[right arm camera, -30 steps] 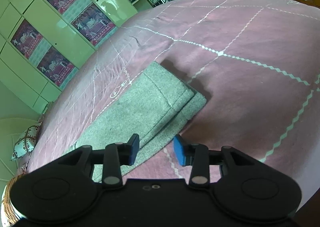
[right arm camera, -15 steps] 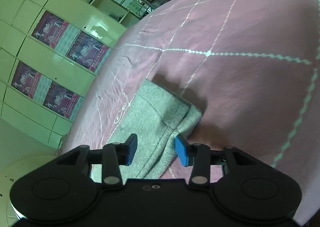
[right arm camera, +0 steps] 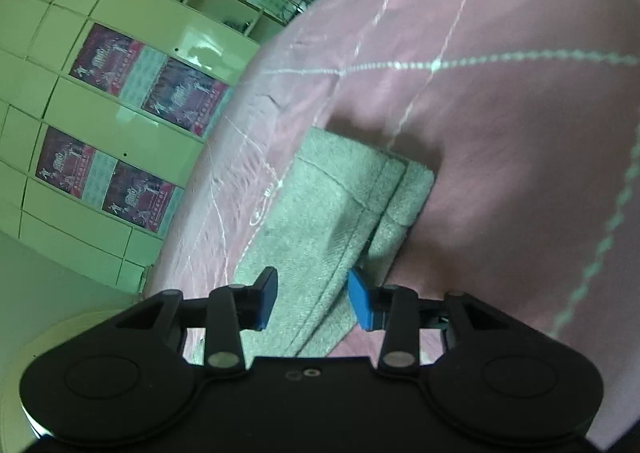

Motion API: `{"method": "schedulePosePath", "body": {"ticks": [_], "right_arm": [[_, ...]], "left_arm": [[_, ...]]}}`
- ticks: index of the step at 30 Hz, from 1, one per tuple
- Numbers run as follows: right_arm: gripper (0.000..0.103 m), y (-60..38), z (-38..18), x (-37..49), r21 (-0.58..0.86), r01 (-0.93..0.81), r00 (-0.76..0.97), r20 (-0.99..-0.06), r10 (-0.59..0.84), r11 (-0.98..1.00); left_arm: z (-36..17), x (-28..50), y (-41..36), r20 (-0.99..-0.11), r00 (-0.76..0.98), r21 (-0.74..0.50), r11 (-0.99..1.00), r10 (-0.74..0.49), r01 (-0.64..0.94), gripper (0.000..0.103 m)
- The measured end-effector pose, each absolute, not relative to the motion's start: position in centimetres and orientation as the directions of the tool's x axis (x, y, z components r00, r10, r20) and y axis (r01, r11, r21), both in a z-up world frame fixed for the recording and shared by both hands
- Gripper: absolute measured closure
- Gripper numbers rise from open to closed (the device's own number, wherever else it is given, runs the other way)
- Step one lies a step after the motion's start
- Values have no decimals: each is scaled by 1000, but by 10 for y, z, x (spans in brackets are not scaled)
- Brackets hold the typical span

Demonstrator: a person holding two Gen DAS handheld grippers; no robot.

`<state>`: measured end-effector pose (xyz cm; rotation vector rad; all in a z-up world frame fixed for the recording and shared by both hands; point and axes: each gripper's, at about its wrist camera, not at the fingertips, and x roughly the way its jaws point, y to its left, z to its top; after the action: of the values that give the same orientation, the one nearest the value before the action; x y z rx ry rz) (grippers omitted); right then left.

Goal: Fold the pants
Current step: 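Close the right gripper on the edge of the folded stack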

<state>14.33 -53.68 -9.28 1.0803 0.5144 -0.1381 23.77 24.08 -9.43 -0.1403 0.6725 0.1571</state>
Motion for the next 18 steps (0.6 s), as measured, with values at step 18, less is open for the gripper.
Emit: {"method": "schedulePosePath", "body": {"ticks": [18], "right_arm": [[103, -520, -67, 147, 649, 367, 817, -568, 103, 666]], "left_arm": [[-92, 237, 243, -638, 766, -82, 982, 77, -168, 27]]}}
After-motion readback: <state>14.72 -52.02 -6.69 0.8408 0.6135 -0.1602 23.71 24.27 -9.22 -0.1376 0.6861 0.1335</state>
